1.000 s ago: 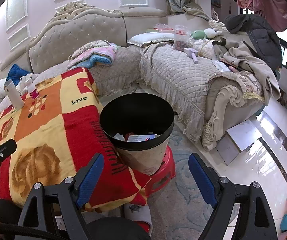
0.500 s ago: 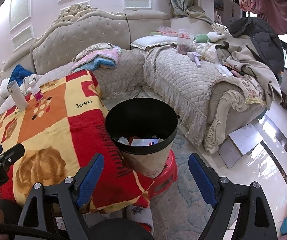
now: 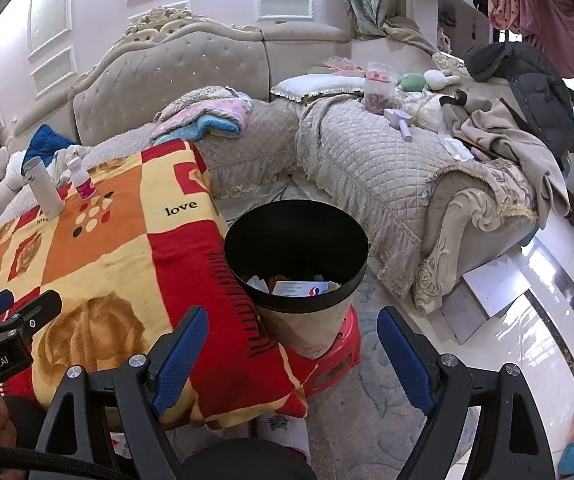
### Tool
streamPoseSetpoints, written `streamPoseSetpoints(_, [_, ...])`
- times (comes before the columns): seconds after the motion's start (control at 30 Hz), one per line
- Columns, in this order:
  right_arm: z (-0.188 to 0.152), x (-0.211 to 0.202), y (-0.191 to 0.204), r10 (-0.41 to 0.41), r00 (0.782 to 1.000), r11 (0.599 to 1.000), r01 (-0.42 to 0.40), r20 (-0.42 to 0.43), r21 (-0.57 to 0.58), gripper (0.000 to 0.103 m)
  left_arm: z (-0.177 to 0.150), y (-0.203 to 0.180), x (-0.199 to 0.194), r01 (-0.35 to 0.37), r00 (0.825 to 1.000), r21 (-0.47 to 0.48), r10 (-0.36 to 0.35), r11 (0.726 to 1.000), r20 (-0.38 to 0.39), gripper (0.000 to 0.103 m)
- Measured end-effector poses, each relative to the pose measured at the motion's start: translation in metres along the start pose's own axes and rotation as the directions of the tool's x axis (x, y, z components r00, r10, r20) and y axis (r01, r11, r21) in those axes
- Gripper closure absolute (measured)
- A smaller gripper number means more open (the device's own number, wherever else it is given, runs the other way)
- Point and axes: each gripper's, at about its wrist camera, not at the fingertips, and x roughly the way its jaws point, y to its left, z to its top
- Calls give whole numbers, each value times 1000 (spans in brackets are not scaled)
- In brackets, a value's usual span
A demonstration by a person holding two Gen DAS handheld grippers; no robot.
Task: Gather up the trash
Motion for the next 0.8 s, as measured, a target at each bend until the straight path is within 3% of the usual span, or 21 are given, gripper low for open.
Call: streamPoseSetpoints(0.8, [3, -1, 3, 10, 1000, 1000, -10, 4, -6, 18, -6, -4, 2, 9, 1000, 10, -9, 1000, 11, 1])
